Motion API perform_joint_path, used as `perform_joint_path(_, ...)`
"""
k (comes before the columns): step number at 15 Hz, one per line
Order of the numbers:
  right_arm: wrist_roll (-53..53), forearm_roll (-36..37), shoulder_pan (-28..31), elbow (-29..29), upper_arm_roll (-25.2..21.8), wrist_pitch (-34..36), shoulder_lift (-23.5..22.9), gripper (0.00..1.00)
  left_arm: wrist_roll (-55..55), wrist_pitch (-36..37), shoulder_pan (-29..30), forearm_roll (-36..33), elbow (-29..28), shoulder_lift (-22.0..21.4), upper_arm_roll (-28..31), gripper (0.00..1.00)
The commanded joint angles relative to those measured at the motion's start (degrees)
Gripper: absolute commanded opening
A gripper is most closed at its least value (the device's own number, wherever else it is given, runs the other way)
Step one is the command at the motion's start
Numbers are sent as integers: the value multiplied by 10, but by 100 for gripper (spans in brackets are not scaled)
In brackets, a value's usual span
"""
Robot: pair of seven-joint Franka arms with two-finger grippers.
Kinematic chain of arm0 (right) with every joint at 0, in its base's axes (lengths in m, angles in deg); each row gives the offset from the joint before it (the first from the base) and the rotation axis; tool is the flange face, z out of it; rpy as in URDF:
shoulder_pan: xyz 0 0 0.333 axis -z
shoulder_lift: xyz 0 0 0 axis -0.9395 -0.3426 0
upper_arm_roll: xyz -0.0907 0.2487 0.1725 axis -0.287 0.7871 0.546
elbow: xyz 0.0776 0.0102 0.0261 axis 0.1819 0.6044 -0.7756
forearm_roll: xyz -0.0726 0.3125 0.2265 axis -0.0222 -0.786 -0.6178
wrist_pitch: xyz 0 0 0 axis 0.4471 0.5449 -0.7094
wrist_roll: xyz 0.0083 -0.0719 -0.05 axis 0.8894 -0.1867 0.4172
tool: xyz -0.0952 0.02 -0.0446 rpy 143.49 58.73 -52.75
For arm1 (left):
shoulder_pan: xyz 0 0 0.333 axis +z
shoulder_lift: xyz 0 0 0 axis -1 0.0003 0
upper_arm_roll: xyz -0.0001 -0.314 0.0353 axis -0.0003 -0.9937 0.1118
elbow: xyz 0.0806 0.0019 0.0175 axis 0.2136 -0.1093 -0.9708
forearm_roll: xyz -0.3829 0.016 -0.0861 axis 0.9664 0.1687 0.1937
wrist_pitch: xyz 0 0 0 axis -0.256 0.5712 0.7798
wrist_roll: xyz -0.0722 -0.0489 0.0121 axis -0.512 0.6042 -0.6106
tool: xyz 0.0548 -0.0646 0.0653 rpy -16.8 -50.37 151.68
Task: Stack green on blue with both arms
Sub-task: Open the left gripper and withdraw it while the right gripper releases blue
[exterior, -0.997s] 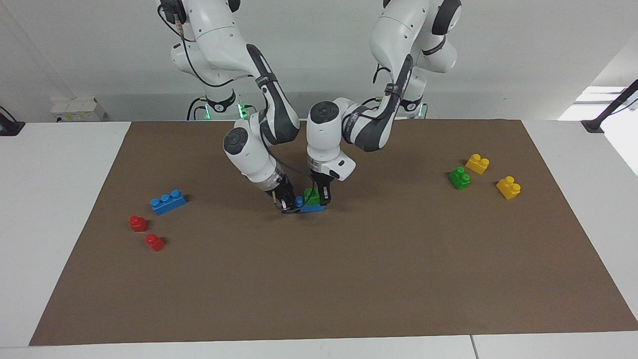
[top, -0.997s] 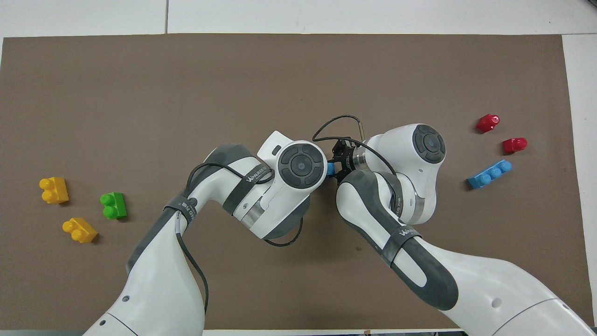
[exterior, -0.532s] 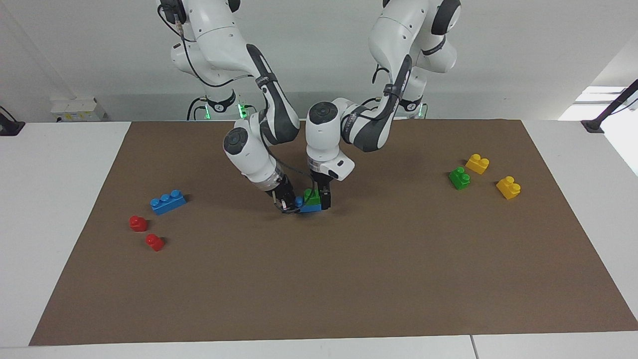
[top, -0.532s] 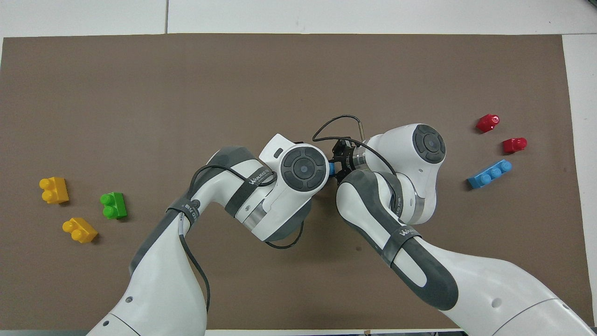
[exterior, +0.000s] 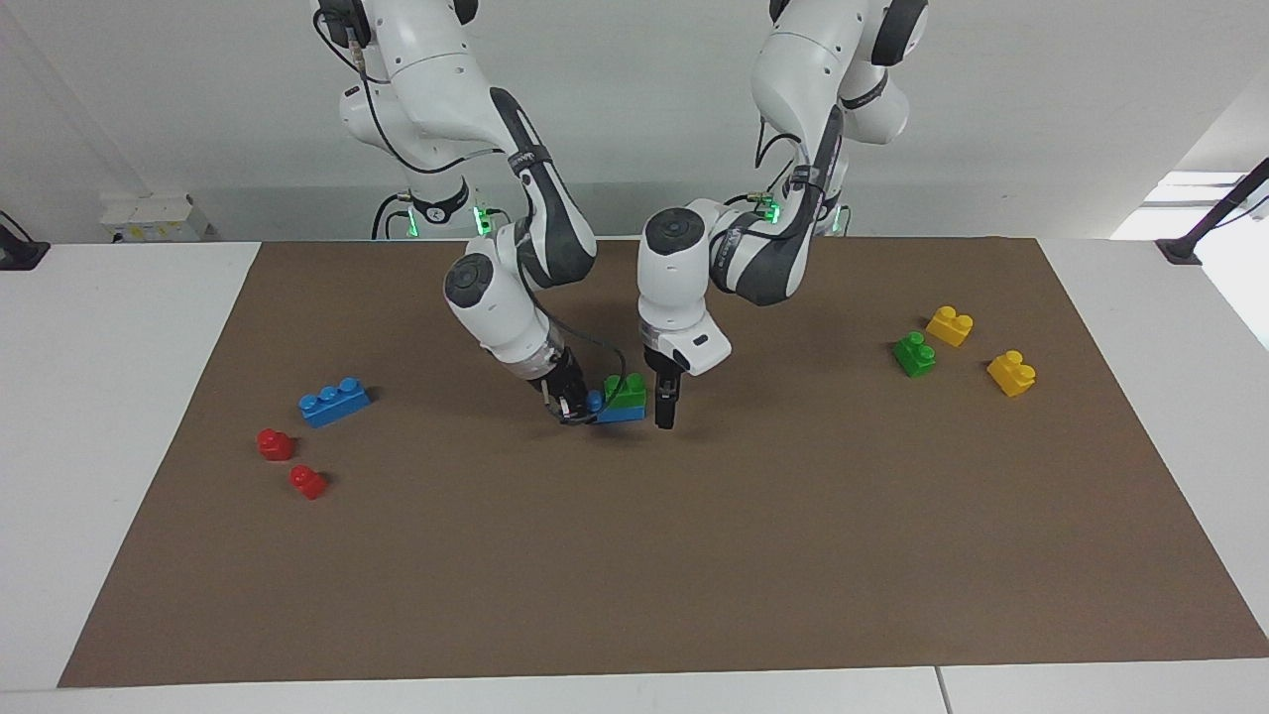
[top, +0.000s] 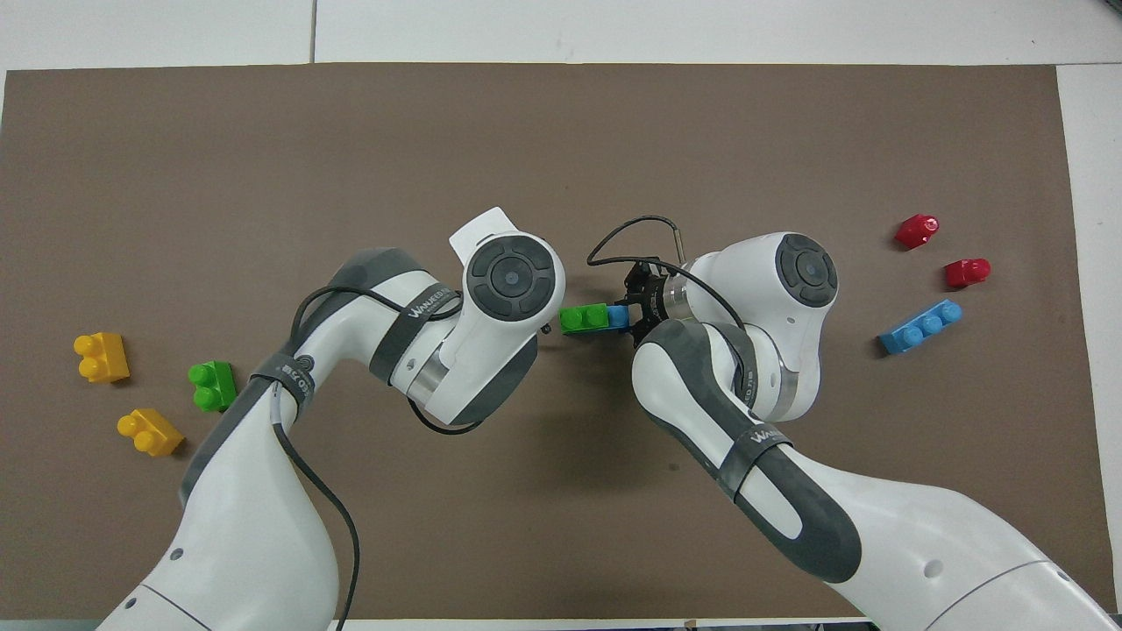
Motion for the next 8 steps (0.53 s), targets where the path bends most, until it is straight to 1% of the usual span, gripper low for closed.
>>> perform_joint_path(1, 11, -15, 4, 9, 3, -12, 8, 0, -87, 24, 32, -9, -20, -37, -4, 100)
perform_joint_path(3, 5, -15, 4, 7, 3, -12, 8, 0, -154, 44, 54, -9, -20, -55, -5, 100)
perform_joint_path(4, 6, -15, 4, 6, 3, -12, 8, 13, -182, 56, 66, -9, -18, -61, -6, 100)
perform_joint_path(5, 6, -15, 3, 6, 3, -12, 8, 49, -206, 67, 74, -8, -16, -65, -6, 100)
perform_joint_path(6, 4, -15, 3, 3, 3, -11, 7, 64, -231, 75, 78, -8, -16, -70, -6, 100)
perform_joint_path(7, 3, -15, 4, 1, 3, -9, 6, 76, -257, 84, 86, -7, -16, -78, -6, 100)
perform_joint_path(8, 2, -15, 4, 0, 3, -7, 6, 83, -289, 97, 96, -5, -16, -83, -6, 100)
